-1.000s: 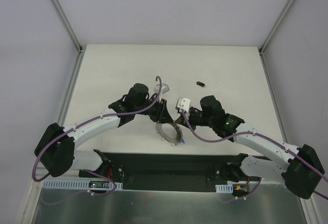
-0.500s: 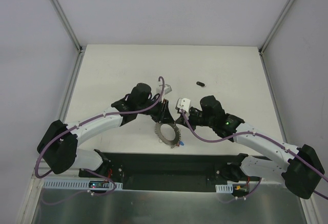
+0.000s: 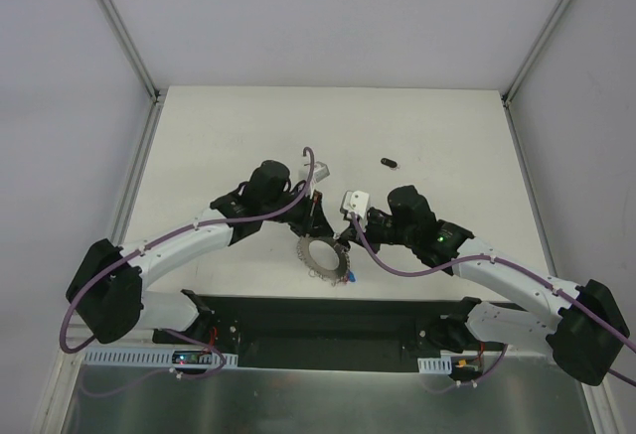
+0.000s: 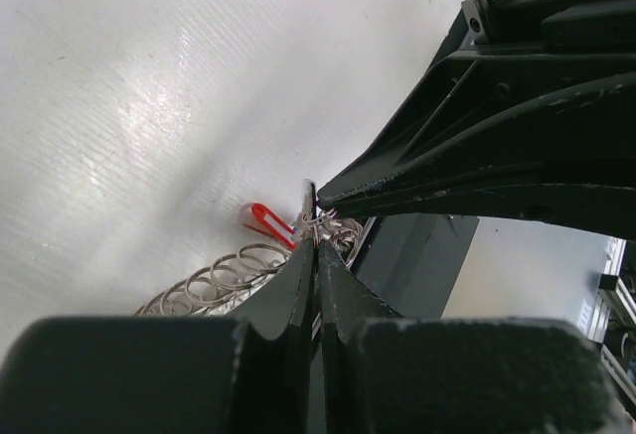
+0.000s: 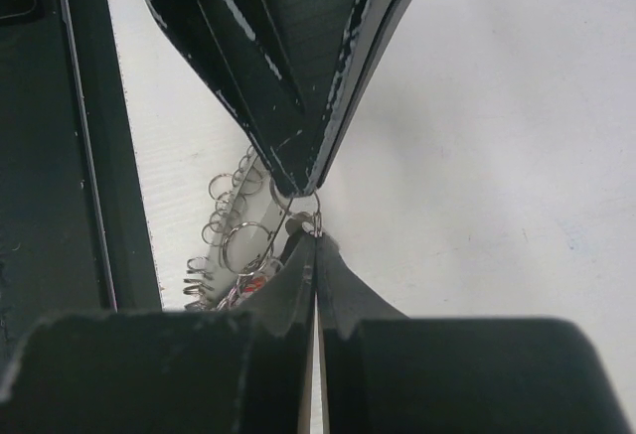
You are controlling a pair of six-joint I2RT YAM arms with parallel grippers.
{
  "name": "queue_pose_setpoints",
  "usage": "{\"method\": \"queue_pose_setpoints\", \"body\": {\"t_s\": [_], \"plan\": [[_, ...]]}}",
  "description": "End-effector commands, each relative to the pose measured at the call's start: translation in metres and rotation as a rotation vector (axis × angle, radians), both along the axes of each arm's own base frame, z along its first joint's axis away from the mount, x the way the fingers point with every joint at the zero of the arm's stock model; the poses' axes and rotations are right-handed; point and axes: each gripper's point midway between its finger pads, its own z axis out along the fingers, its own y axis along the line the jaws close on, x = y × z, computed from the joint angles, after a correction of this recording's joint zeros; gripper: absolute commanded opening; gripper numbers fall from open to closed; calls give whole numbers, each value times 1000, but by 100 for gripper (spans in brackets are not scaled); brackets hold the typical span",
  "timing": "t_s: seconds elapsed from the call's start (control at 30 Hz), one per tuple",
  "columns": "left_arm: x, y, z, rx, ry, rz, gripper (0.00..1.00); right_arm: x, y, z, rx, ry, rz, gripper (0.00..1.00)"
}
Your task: Put the keys on the keyring
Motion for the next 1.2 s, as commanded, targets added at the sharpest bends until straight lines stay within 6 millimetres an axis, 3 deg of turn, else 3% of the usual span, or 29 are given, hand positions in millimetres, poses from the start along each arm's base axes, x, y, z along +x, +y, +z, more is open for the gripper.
{"method": "queue_pose_setpoints", "body": {"t_s": [0.0,0.47,0.6,0.87,1.03,1.17], "plan": [[13,9,27,-33,-106,55,0,5,7,33,57,-76,17,1],[27,6,48,-135,-208,128,0,-10,15,33,41,-61,94,1],[27,5,42,-163,-212,140,0,-12,17,40,63,-69,112,1],[31,10,44,-166,-251,171,0,-7,22,48,70,-73,108,1],[33,8,52,-176,-277,156,0,-3,30,65,68,-56,113,1],[28,7,56,-166,-276,124,0,7,24,64,20,-68,68,1]]}}
